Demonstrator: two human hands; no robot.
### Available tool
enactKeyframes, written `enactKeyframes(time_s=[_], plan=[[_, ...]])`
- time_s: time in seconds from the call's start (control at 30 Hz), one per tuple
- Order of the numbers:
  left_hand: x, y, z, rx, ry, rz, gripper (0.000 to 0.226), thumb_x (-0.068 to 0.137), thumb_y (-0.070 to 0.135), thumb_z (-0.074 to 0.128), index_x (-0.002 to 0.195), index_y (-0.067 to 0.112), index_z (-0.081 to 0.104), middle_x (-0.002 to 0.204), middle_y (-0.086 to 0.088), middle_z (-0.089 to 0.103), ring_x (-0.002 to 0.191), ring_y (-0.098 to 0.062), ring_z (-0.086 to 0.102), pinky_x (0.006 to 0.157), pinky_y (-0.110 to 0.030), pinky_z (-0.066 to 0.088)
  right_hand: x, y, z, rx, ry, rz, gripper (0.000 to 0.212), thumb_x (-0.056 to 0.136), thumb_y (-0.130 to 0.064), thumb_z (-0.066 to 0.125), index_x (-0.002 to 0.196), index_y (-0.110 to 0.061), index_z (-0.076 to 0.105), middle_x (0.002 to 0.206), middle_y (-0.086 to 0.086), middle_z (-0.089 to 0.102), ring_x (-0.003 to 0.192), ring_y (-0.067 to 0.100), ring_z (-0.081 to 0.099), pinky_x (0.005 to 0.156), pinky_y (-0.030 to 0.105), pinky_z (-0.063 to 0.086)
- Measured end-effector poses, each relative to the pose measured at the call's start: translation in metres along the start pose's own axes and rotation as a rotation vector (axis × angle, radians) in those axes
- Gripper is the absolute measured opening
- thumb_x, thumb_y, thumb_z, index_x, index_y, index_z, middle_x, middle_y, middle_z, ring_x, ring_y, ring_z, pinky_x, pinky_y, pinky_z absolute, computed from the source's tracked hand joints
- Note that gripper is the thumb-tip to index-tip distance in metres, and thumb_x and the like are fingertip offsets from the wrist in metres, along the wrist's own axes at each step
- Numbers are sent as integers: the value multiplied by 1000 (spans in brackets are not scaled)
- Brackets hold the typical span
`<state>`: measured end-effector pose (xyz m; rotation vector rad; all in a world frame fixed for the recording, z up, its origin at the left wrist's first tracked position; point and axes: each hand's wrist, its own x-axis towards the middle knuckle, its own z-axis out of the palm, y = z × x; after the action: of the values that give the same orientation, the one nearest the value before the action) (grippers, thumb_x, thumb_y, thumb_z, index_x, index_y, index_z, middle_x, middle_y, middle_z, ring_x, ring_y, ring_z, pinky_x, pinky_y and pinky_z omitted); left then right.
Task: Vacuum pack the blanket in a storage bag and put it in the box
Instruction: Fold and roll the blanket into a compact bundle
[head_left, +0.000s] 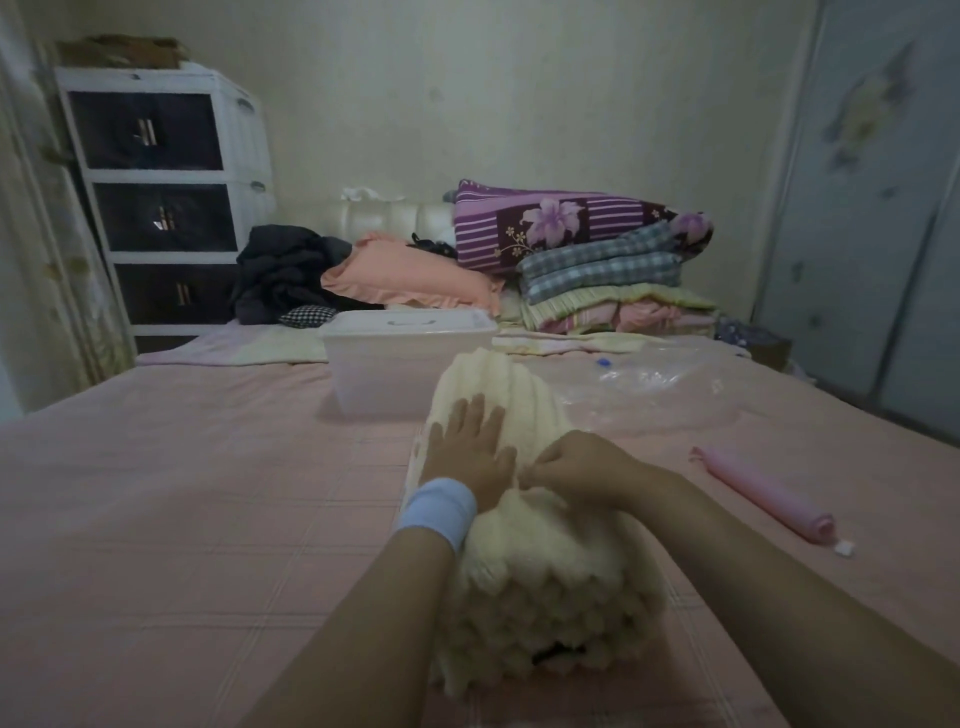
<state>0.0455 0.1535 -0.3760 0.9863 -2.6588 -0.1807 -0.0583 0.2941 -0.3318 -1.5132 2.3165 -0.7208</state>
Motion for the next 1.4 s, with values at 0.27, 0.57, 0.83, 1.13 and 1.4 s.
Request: enactKeyframes(time_s=[0.27,0.57,0.83,1.13,1.4], plan=[[18,-30,-20,-86,-294,-163,56,100,45,31,151,20,33,157,-9,30,139,-31,35,110,-36,30,71,-6,13,-199,188,-95,58,82,-30,67,138,-30,52,139,2,43,131,24,42,109,46,38],[87,-32,-2,44,216,30,49,93,36,41,141,24,39,157,-6,22,142,-28,20,111,-45,26,136,26,29,-273,13,55,69,95,-69,31,154,-53,-1,168,-6,-11,154,28,-8,114,72,6],[114,-60,59,-177,-294,-207,69,92,62,26,154,37,8,163,-1,8,148,-27,14,118,-49,18,165,76,76,-171,-78,77,98,48,-107,4,140,-75,2,169,-9,-2,155,23,-3,119,62,8],[79,-46,45,-176,-218,-229,59,99,53,23,152,43,-1,163,5,-11,150,-22,-5,119,-53,4,141,62,67,-237,-81,99,67,90,-79,30,147,-66,-3,167,-12,-14,154,28,-11,114,72,9],[3,-43,20,-203,-289,-134,82,77,78,7,152,45,-1,161,5,-17,148,-30,-17,115,-64,-1,86,28,37,-227,-185,146,75,92,-75,30,154,-53,-6,167,3,-18,152,40,-14,120,62,2]])
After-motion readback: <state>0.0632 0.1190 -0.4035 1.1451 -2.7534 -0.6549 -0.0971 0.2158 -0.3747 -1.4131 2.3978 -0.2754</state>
